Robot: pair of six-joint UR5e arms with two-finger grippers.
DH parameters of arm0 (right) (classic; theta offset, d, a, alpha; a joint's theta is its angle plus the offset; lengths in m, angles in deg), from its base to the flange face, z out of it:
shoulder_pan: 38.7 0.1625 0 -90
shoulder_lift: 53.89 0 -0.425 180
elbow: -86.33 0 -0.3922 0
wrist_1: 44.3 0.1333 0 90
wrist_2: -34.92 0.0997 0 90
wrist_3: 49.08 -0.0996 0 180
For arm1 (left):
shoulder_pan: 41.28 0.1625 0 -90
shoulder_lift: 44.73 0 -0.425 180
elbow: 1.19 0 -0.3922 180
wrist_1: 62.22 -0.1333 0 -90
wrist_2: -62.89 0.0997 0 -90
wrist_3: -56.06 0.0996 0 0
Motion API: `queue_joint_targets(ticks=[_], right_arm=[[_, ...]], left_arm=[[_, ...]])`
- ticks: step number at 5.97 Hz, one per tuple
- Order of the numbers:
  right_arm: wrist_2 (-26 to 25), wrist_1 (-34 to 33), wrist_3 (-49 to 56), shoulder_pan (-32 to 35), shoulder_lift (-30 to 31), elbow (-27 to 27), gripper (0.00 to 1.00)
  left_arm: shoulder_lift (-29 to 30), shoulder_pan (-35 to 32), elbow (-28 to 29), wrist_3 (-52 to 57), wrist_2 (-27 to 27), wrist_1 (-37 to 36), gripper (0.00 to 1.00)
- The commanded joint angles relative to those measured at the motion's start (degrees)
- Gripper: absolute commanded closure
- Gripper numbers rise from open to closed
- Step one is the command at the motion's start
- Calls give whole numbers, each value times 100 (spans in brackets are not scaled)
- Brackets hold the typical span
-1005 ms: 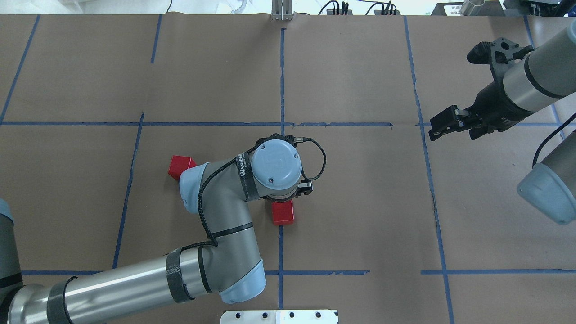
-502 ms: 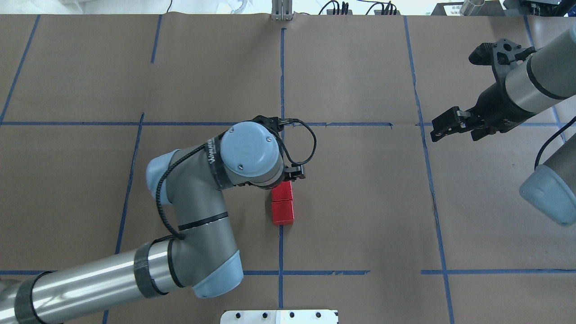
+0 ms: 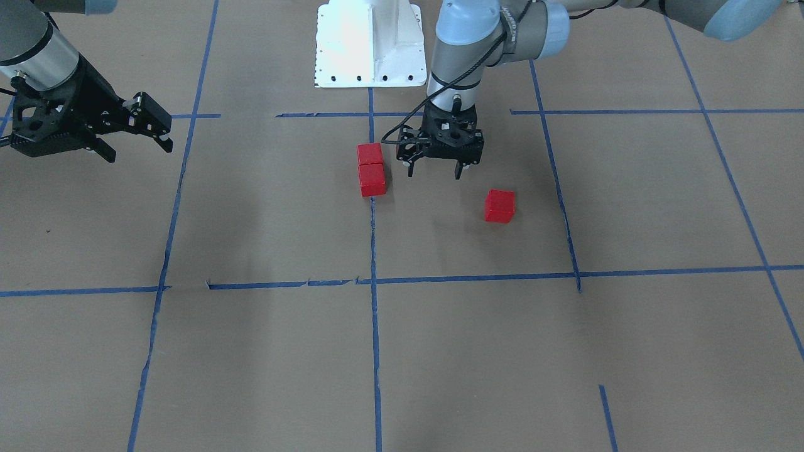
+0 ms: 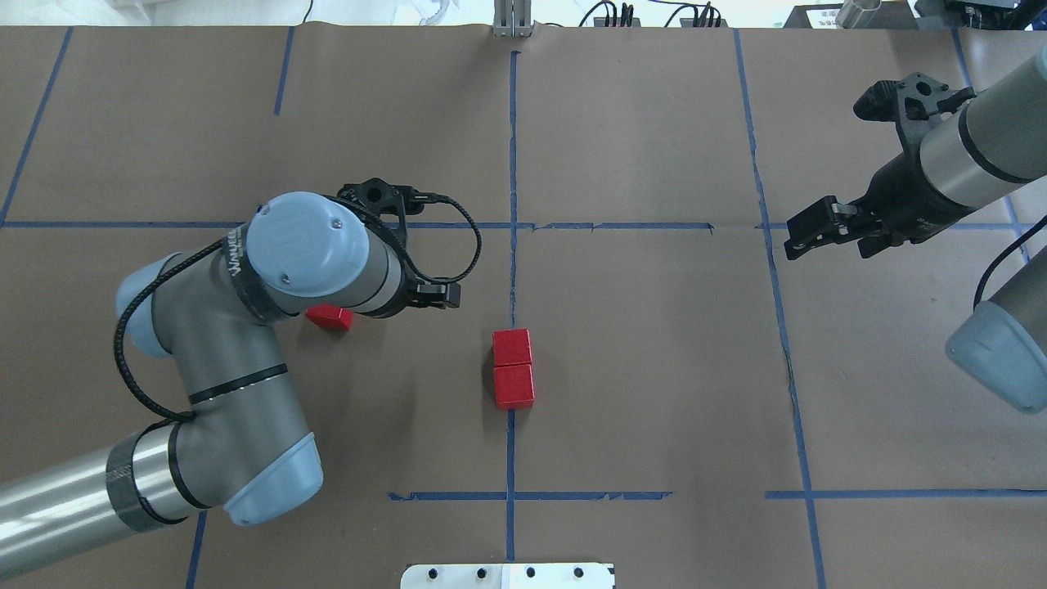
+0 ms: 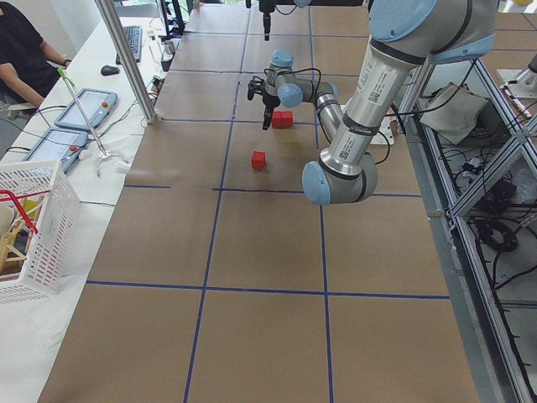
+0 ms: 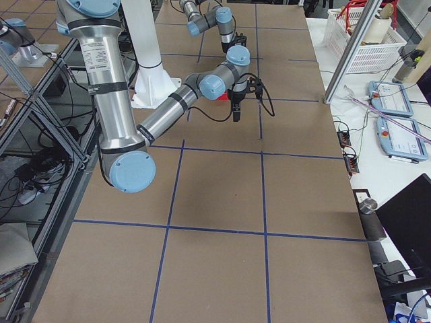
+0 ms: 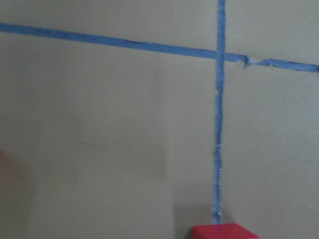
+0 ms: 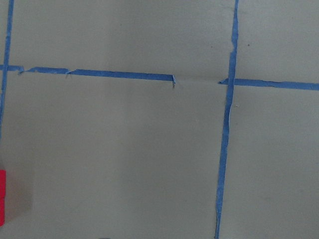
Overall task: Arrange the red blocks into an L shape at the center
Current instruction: 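Release the cube and move the left gripper to the farthest-left red cube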
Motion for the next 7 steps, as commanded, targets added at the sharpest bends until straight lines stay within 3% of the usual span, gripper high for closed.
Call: queue_joint_targets(ticks=[1,2,7], right_arm=[[-9,0,2,0,1,2,0],[-9,0,-6,0,-7,27,0],[-9,0,2,-9,36,19,0]], left_arm=[[-542,-336,-99,668,-197,41,6],[-562,-564,-81,678,-495,32,6],[-765,-557,270,1153,-498,67,5]])
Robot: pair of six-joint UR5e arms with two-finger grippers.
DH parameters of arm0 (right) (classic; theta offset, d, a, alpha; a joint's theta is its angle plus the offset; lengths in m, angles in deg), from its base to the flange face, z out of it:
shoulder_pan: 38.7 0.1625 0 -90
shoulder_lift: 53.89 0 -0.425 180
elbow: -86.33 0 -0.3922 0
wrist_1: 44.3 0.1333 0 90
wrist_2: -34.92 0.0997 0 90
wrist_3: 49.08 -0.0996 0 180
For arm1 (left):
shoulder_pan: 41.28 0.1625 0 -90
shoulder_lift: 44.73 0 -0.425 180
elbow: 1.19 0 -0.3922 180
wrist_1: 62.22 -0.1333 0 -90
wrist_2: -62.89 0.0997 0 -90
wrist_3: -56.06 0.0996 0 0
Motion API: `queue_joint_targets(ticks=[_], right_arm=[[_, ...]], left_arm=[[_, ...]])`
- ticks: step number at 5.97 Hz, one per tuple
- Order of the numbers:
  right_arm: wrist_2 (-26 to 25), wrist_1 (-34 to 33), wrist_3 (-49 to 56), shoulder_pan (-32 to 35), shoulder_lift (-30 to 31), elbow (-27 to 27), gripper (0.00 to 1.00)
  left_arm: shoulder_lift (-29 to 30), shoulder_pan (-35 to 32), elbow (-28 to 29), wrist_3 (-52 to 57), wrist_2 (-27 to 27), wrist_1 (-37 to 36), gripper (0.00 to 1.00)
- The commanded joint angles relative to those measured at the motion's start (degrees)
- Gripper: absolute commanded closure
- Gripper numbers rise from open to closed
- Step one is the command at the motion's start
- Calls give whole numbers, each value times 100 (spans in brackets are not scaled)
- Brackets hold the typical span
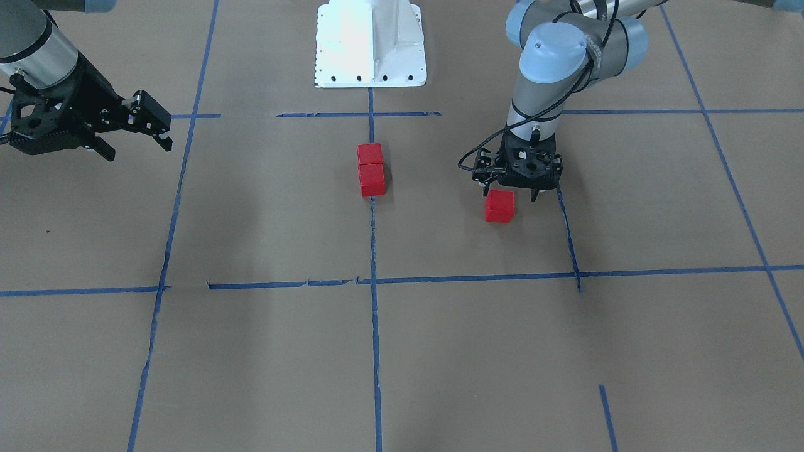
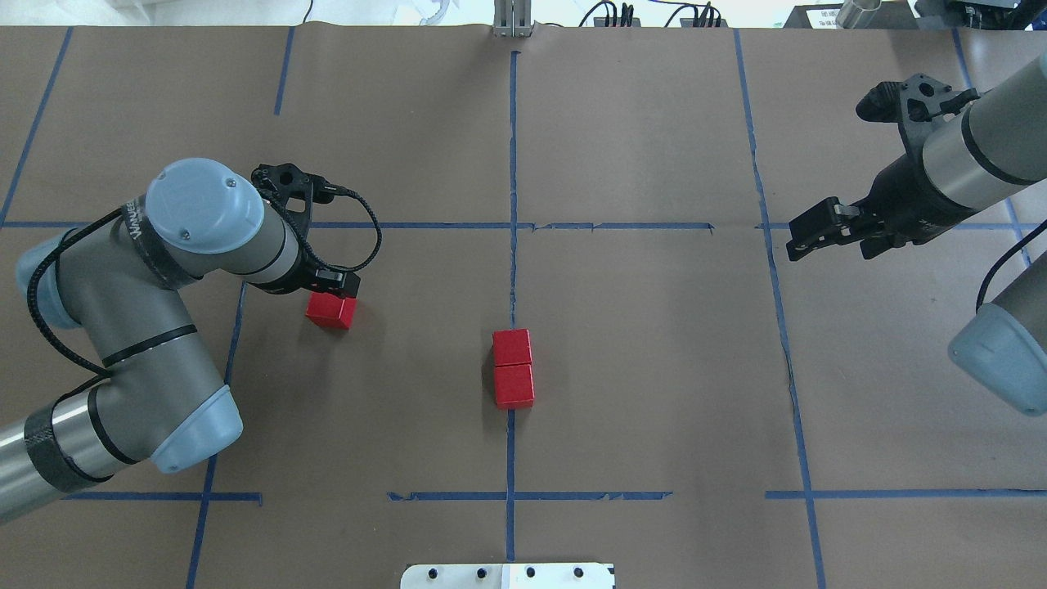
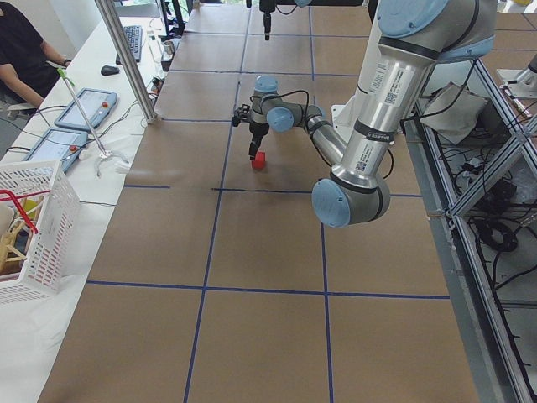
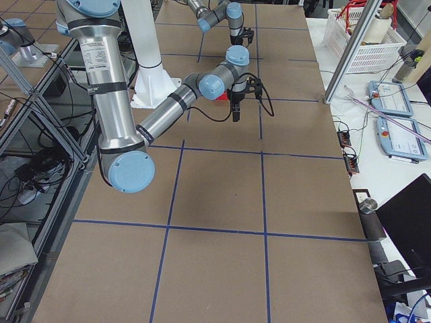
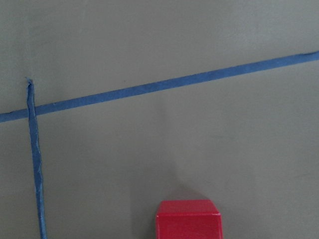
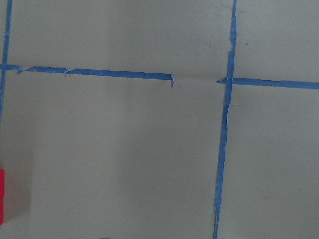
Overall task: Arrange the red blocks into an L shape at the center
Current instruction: 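Grasp the farthest-left red cube with the left gripper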
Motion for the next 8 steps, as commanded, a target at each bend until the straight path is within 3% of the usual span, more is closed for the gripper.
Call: queue_joint_targets(ticks=[1,6,7,8], right_arm=[[2,0,2,-5,2,-9,0],[-7,9,-7,-13,-15,0,0],[-7,9,-7,-13,-7,9,0],[-7,0,-7,-13,-15,17,0]], left_arm=[[44,43,165,-27,-13,1,5],[141,192,534,-388,-13,317,5],[141,218,543,-388,-13,308,14],[141,219,526,-379,-13,317,77]])
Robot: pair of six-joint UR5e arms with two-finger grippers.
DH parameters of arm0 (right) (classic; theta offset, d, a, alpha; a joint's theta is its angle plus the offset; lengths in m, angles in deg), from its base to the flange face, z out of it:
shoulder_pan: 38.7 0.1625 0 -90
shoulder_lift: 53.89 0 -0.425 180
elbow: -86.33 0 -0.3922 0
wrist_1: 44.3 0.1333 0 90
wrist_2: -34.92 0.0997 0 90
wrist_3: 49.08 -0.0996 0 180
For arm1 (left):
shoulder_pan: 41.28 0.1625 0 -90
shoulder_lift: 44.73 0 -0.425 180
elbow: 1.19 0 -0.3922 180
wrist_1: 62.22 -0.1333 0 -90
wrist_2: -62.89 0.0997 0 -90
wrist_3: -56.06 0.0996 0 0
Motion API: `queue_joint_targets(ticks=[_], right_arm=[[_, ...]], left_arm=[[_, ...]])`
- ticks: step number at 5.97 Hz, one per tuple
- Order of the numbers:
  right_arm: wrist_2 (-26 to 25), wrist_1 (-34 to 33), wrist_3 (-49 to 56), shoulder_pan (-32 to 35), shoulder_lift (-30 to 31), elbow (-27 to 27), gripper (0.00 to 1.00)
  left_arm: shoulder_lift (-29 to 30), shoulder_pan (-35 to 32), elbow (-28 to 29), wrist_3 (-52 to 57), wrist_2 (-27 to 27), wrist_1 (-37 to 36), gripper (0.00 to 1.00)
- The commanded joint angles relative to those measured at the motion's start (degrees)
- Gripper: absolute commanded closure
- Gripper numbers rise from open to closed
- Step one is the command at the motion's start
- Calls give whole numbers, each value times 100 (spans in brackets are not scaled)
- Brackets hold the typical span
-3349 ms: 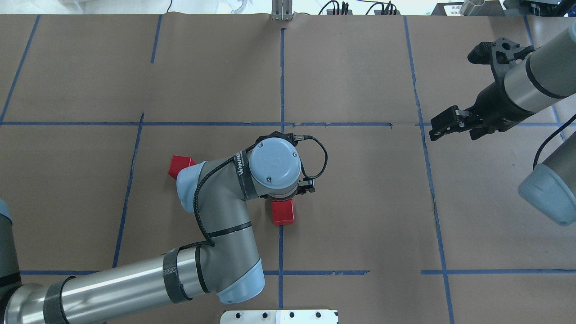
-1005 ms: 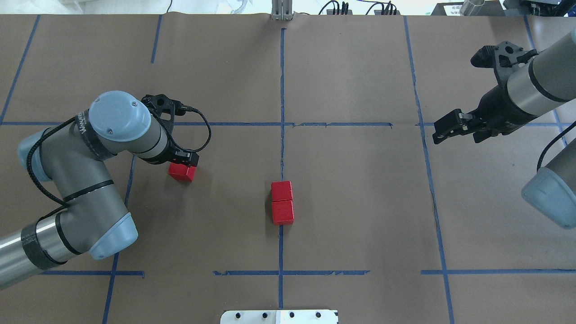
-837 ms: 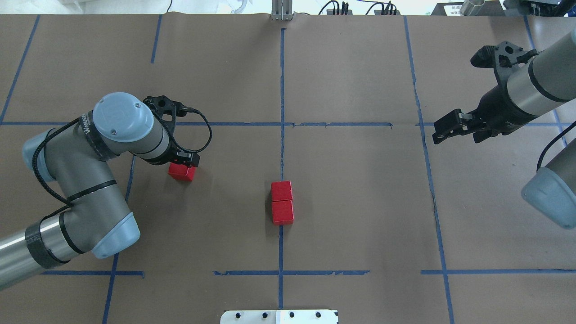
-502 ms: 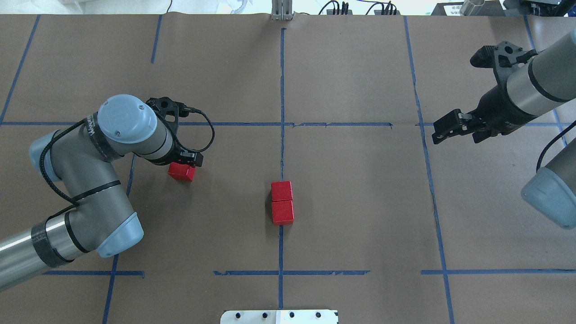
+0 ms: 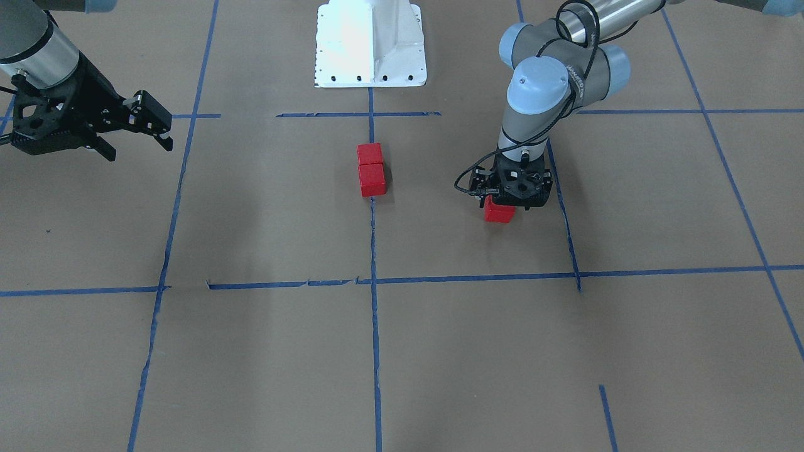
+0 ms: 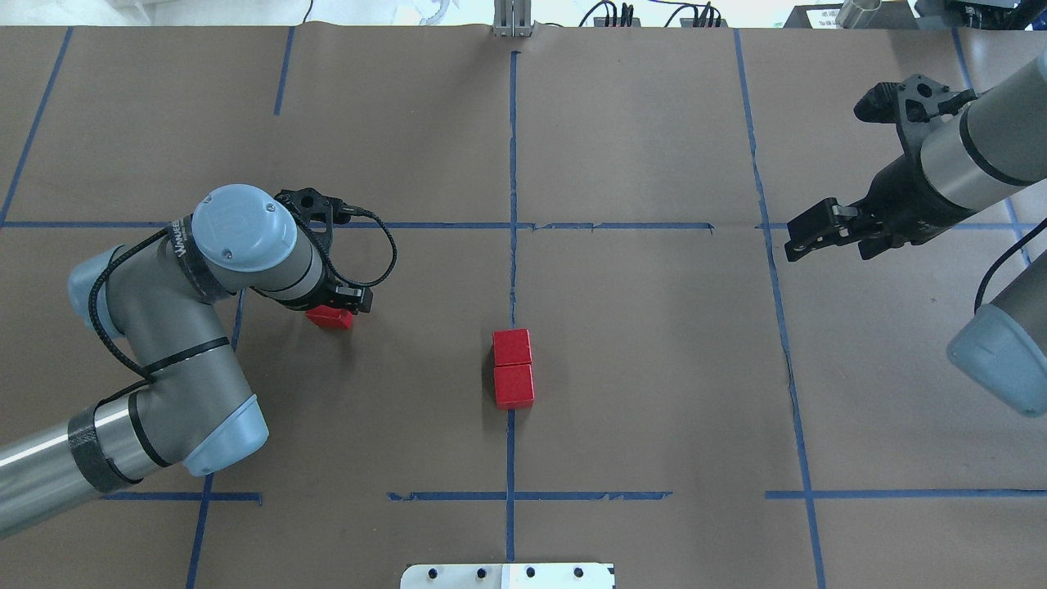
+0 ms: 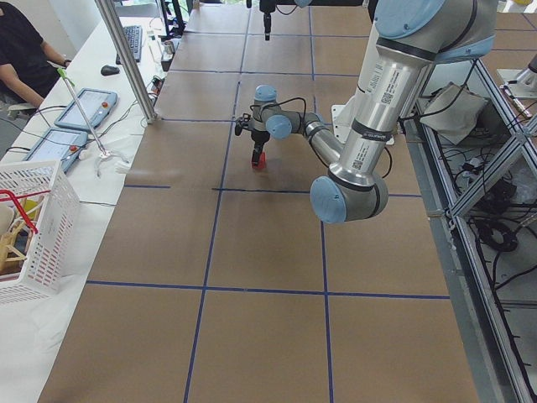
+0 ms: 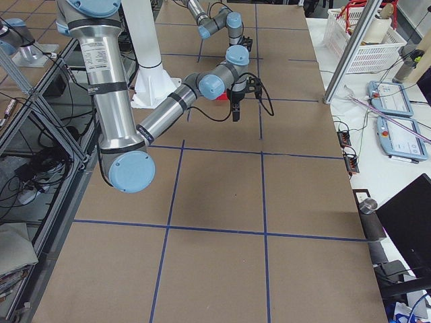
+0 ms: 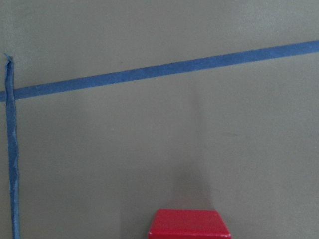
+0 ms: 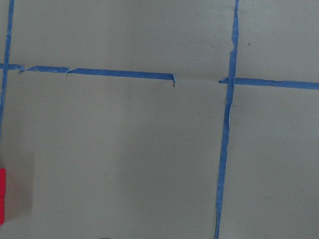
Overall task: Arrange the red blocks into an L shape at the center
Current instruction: 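Grasp the farthest-left red cube with the left gripper, then carry the red cube with the left gripper toward the two-cube column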
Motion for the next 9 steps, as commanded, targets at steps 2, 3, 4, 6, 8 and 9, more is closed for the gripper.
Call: queue_joint_targets(ticks=[2,3,4,6,8,9], right_arm=[[9,-6,0,9,4,87,0],[9,-14,-9,9,4,131,0],[9,-15,-9,9,4,131,0],[9,-23,-9,9,13,131,0],[0,-23,-9,9,13,122,0],[9,-23,-9,17,13,131,0]], left_arm=[[96,11,-100,-5,0,-4,100],[149,28,-179,99,-113,40,100],[585,150,-215,40,-88,-30,100],[808,422,-268,-2117,-88,-56,100],[984,616,-355,-5152,95,-660,100],[1011,957,-356,-6617,828,-689,100]])
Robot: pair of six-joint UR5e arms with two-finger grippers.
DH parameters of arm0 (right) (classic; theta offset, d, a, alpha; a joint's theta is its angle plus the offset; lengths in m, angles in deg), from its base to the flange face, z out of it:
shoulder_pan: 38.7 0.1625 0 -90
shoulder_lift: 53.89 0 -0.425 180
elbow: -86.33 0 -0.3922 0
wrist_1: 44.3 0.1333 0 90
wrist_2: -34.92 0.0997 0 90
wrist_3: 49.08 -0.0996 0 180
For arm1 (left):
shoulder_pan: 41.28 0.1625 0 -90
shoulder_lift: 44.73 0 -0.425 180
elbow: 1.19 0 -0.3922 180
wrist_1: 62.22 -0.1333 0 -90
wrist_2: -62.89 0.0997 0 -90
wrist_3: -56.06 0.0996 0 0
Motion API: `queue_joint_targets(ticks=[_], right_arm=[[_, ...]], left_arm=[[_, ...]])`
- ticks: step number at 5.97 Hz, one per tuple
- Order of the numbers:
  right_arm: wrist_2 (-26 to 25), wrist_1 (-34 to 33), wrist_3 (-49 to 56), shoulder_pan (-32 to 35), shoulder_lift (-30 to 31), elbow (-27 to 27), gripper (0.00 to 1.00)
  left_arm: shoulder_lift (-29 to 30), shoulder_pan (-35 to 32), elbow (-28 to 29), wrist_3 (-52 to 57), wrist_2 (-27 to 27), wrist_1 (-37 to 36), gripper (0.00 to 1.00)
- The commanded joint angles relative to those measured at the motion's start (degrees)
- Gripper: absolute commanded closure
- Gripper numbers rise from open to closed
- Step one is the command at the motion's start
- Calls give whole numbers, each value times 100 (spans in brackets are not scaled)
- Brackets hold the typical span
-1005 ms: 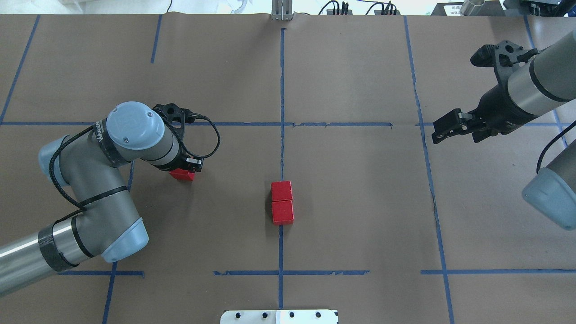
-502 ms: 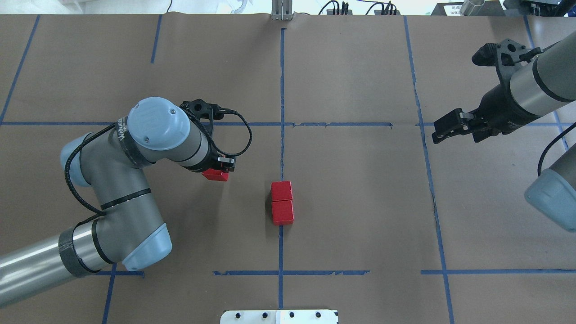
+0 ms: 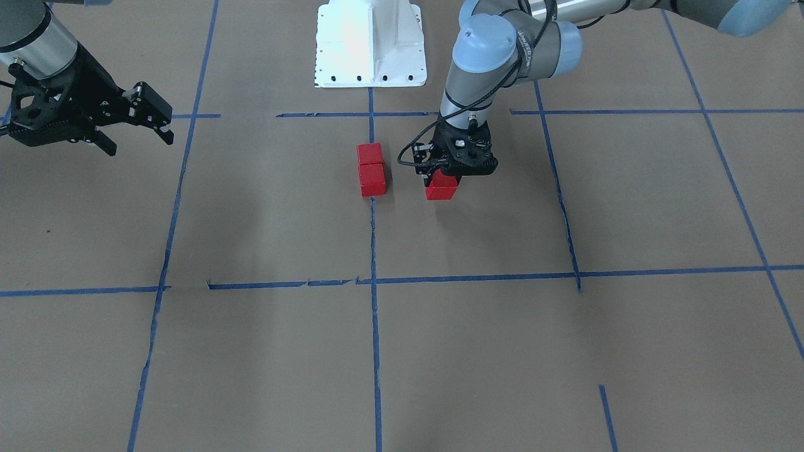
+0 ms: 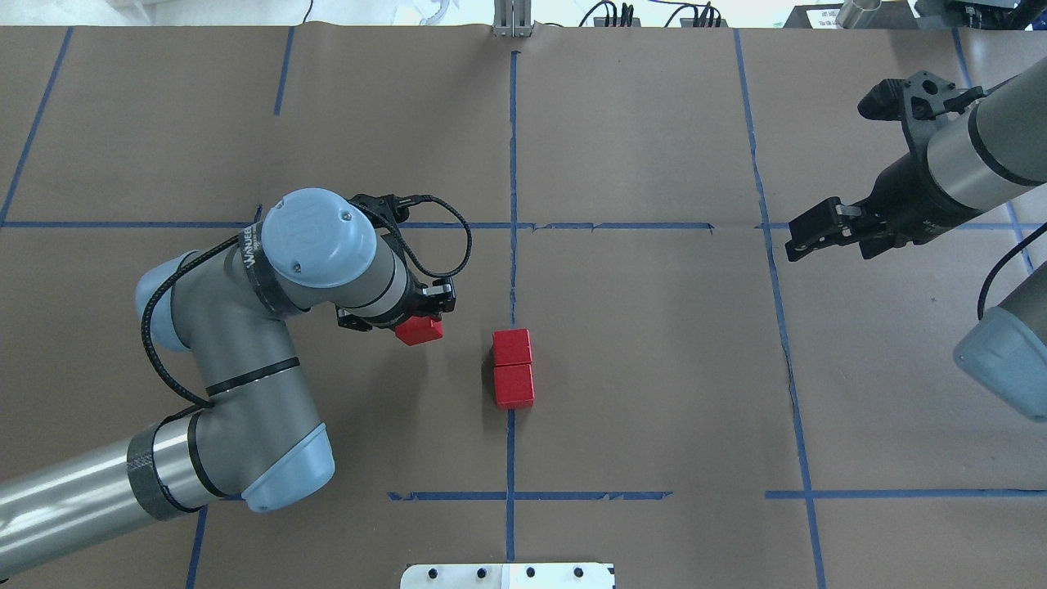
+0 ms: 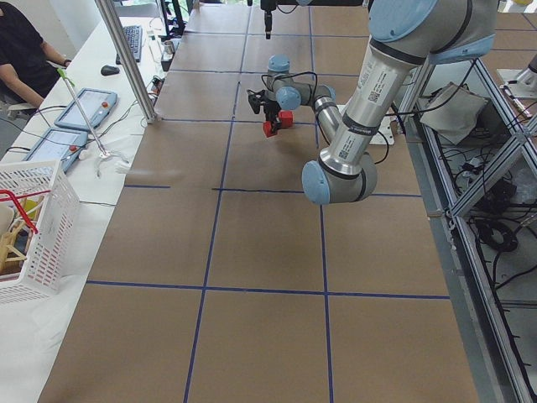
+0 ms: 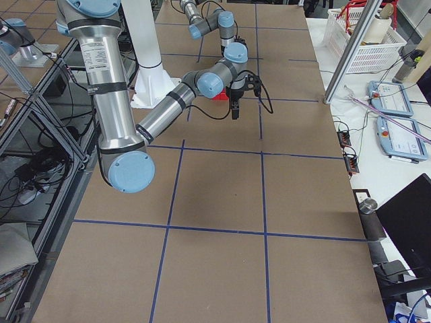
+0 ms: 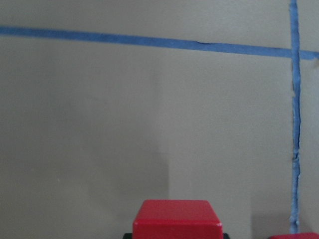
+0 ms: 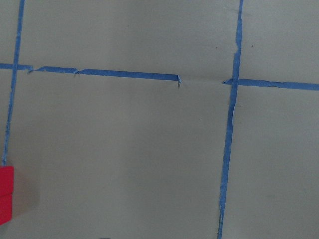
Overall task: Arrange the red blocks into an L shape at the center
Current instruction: 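Carry the red cube with the left gripper toward the two-cube column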
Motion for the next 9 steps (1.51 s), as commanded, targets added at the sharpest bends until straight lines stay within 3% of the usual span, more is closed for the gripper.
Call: queue_joint_targets(ticks=[1,4,9], right_arm=[[-5,0,9,-4,0,-3,0],[-40,0,0,-4,0,6,0],[-58,0,0,-4,0,-20,0]], left_arm=[[245,390,-5,-2370,604,-580,100],[580,400,135,-4123,579,-1199,100],[897,408,521,-5602,324,-1112,98]])
